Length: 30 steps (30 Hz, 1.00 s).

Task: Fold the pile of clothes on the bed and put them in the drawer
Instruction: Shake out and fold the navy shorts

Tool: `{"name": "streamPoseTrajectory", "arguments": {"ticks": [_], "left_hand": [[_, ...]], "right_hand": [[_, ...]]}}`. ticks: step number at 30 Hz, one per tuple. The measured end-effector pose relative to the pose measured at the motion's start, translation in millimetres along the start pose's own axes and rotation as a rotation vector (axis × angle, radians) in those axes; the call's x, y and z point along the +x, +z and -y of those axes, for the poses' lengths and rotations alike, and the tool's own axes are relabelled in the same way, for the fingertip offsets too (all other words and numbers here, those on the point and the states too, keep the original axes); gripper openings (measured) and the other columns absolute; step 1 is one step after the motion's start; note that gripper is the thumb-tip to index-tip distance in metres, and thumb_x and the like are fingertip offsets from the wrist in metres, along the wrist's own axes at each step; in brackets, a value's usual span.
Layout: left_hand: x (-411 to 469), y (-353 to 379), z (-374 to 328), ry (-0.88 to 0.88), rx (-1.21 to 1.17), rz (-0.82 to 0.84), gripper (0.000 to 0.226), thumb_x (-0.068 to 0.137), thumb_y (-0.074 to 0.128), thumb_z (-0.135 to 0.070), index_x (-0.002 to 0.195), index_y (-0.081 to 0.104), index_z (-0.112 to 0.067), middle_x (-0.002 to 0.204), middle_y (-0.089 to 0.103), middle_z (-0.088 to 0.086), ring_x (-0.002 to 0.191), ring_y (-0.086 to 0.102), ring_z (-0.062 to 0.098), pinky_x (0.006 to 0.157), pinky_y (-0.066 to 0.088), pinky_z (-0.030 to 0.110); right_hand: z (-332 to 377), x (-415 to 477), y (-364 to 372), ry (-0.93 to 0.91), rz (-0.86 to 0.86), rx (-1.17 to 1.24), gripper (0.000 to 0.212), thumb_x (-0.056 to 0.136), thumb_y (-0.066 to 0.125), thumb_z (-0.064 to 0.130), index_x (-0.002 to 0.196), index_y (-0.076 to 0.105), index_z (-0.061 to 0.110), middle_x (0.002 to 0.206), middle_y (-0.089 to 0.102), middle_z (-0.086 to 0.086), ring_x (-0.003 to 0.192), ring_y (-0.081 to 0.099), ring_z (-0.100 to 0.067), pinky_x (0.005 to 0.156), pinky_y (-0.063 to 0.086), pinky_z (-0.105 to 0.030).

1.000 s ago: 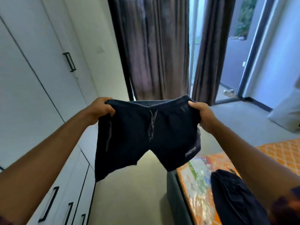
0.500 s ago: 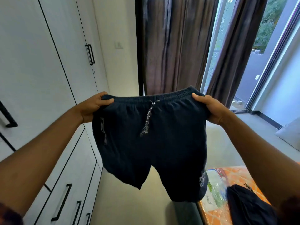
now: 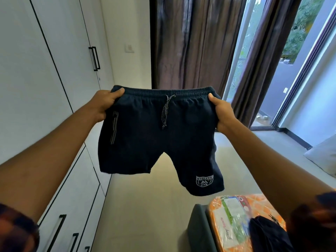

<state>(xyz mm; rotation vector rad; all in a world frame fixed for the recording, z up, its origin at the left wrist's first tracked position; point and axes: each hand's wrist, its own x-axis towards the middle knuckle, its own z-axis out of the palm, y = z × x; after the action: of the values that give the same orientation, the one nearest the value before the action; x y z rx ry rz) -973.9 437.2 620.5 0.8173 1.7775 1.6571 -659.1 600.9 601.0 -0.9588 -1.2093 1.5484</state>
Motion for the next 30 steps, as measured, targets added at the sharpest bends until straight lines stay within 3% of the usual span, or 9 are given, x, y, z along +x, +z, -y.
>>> {"name": "streamPoseTrajectory", "arguments": {"ticks": [5,9,11,15,18,20,24,28,30], "left_hand": [[-3.3,63.6,-9.1,0.037,-0.293,-0.1,0.029,0.095,0.069,-0.027,0.116,0.068,-0.007,0.108,0.073,0.012,0.092,0.073,0.026,0.082,0.061,0.04],[-18.0,134.4,-11.6,0.185,-0.262,-0.08,0.007,0.094,0.07,-0.023,0.093,0.072,-0.016,0.087,0.074,0.004,0.073,0.071,0.015,0.071,0.061,0.031],[-21.3,156.2,-7.1,0.236,-0.108,-0.171,0.009,0.09,0.073,-0.029,0.085,0.074,-0.022,0.082,0.075,-0.001,0.073,0.072,0.014,0.074,0.062,0.034],[-27.5,167.6,3.8,0.279,0.056,-0.225,0.014,0.091,0.069,-0.036,0.088,0.076,-0.024,0.084,0.075,-0.002,0.08,0.072,0.016,0.079,0.061,0.039],[-30.4,167.4,9.6,0.232,-0.076,-0.077,0.029,0.095,0.064,-0.04,0.085,0.074,-0.014,0.092,0.075,0.013,0.09,0.073,0.029,0.087,0.06,0.047],[-34.6,166.6,11.7,0.191,-0.184,0.059,0.033,0.101,0.055,-0.04,0.091,0.073,-0.015,0.102,0.075,0.014,0.097,0.073,0.026,0.089,0.06,0.041],[-38.3,158.2,13.1,0.191,-0.061,0.278,0.031,0.104,0.05,-0.035,0.102,0.074,-0.017,0.106,0.075,0.001,0.101,0.07,0.012,0.079,0.06,0.03],[-25.9,135.4,38.9,0.33,0.104,0.079,0.011,0.094,0.067,-0.012,0.104,0.07,-0.014,0.098,0.072,-0.002,0.09,0.068,0.008,0.08,0.058,0.03],[-18.2,119.3,59.4,0.262,0.145,0.04,0.043,0.088,0.076,-0.019,0.127,0.057,-0.015,0.114,0.063,0.001,0.099,0.062,0.01,0.091,0.054,0.034]], "right_hand": [[7.2,10.0,45.4,-0.197,-0.091,-0.105,0.028,0.095,0.067,0.036,0.08,0.073,0.012,0.082,0.075,-0.01,0.082,0.074,-0.027,0.077,0.063,-0.047],[-7.9,0.4,79.0,-0.471,0.02,-0.515,0.036,0.095,0.064,0.038,0.066,0.062,0.016,0.062,0.06,0.004,0.062,0.059,-0.016,0.061,0.047,-0.036],[-17.4,-4.4,86.0,-0.547,0.049,-0.589,0.037,0.095,0.061,0.032,0.061,0.055,0.021,0.058,0.056,0.008,0.058,0.054,-0.014,0.057,0.04,-0.031],[-31.8,-6.9,81.0,-0.511,0.074,-0.536,0.037,0.1,0.053,0.037,0.068,0.06,0.02,0.06,0.059,0.008,0.054,0.054,-0.008,0.057,0.043,-0.032],[-36.6,-9.5,74.5,-0.451,0.236,-0.463,0.031,0.098,0.053,0.043,0.09,0.067,0.017,0.081,0.072,-0.004,0.075,0.07,-0.018,0.076,0.059,-0.041],[-40.6,-11.6,71.8,-0.439,0.333,-0.418,0.016,0.094,0.064,0.033,0.103,0.065,0.019,0.092,0.073,-0.005,0.085,0.073,-0.018,0.084,0.06,-0.04],[-47.5,-2.2,62.1,-0.414,0.146,-0.397,0.016,0.09,0.061,0.02,0.106,0.065,0.021,0.094,0.073,0.002,0.089,0.071,-0.015,0.087,0.059,-0.045],[-40.6,-0.1,39.9,-0.203,0.261,-0.182,0.017,0.096,0.061,0.008,0.102,0.074,0.017,0.098,0.076,-0.004,0.096,0.071,-0.021,0.096,0.057,-0.044],[-40.2,-3.3,26.2,-0.048,0.282,-0.022,0.016,0.095,0.061,0.011,0.103,0.074,0.015,0.1,0.077,-0.009,0.098,0.071,-0.027,0.095,0.057,-0.044]]}}
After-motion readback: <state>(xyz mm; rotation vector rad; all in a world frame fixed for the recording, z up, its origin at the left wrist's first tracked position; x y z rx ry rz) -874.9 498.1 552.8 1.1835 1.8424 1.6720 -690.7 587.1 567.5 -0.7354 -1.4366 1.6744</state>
